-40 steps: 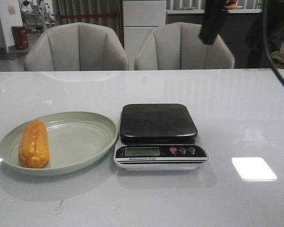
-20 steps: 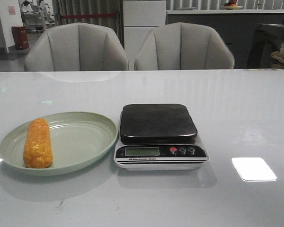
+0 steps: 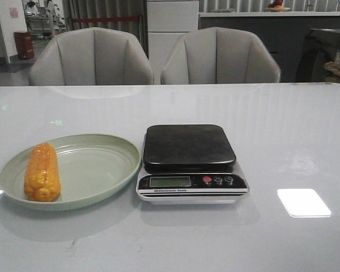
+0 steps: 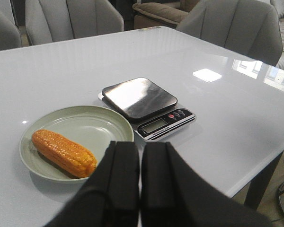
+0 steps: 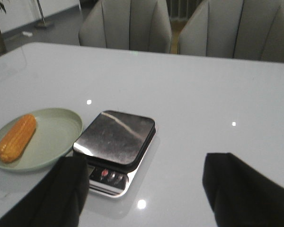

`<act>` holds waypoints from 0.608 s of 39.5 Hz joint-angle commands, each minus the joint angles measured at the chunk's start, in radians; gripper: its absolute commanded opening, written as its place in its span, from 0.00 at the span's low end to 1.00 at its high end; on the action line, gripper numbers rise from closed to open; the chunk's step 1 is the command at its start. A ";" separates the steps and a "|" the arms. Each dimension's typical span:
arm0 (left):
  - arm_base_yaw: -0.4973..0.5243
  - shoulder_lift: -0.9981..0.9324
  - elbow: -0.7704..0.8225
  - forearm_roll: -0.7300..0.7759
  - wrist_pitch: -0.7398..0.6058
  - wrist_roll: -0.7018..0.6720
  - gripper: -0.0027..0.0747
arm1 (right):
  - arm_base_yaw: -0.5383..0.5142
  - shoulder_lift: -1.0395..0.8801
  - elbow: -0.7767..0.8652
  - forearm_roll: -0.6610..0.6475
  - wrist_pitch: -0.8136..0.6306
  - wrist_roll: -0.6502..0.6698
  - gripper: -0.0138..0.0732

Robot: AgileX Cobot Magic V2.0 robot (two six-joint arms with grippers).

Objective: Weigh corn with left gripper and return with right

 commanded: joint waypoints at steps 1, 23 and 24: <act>0.000 -0.020 -0.026 -0.003 -0.084 -0.002 0.21 | -0.005 -0.061 0.036 0.006 -0.175 -0.016 0.85; 0.000 -0.020 -0.026 -0.003 -0.084 -0.002 0.21 | -0.005 -0.083 0.137 0.007 -0.251 -0.016 0.33; 0.000 -0.020 -0.026 -0.003 -0.084 -0.002 0.21 | -0.005 -0.083 0.137 0.007 -0.250 -0.016 0.34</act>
